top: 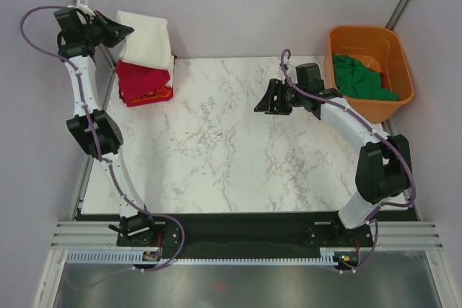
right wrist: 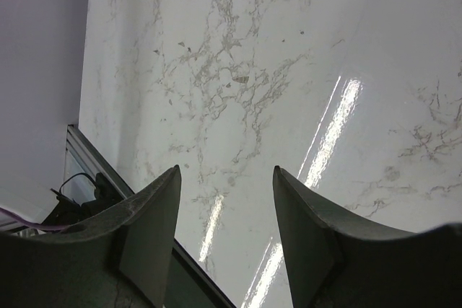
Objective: Fold and stack the t-shirts
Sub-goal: Neatly place the folded tshirt to the corner
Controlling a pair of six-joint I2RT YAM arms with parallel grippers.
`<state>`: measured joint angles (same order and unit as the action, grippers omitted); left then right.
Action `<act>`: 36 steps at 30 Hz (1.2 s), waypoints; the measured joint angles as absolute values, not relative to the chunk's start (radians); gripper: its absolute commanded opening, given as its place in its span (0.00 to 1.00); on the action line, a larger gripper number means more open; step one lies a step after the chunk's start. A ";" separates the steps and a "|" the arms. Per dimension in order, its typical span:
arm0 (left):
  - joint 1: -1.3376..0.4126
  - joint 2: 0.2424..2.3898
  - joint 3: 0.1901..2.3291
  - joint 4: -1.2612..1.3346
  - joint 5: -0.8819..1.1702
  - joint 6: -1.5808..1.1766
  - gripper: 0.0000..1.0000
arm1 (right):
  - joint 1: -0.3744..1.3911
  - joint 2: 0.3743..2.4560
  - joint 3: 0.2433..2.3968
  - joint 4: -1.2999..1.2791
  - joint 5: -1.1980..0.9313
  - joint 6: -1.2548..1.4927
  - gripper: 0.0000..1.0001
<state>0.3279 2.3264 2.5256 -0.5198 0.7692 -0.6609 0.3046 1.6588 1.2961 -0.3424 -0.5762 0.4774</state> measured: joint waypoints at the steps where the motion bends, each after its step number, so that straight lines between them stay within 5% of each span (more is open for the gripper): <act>1: 0.337 2.326 2.526 -0.503 0.780 -0.672 0.02 | 0.305 1.659 1.296 -0.340 -0.577 0.479 0.62; 7: 0.338 2.320 2.502 -0.449 0.833 -0.701 0.02 | 0.305 1.659 1.296 -0.329 -0.581 0.484 0.62; 18: 0.394 2.198 2.138 -0.448 0.768 -0.681 0.02 | 0.305 1.660 1.291 -0.327 -0.588 0.486 0.62; 26: 0.426 2.200 2.088 -0.492 0.653 -0.607 0.44 | 0.306 1.663 1.290 -0.321 -0.595 0.487 0.63; 27: 0.427 2.203 2.089 -0.493 0.645 -0.601 0.60 | 0.306 1.664 1.290 -0.321 -0.595 0.487 0.62; 31: 0.437 2.232 2.101 -0.496 0.601 -0.572 0.92 | 0.306 1.667 1.290 -0.321 -0.596 0.489 0.63; 36: 0.449 2.247 2.084 -0.503 0.543 -0.546 1.00 | 0.306 1.673 1.290 -0.321 -0.600 0.494 0.63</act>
<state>0.4492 2.2471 2.0842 -0.5030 0.5430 -0.5465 0.3058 1.6726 1.2903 -0.3206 -0.6003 0.4938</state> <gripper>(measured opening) 0.993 0.623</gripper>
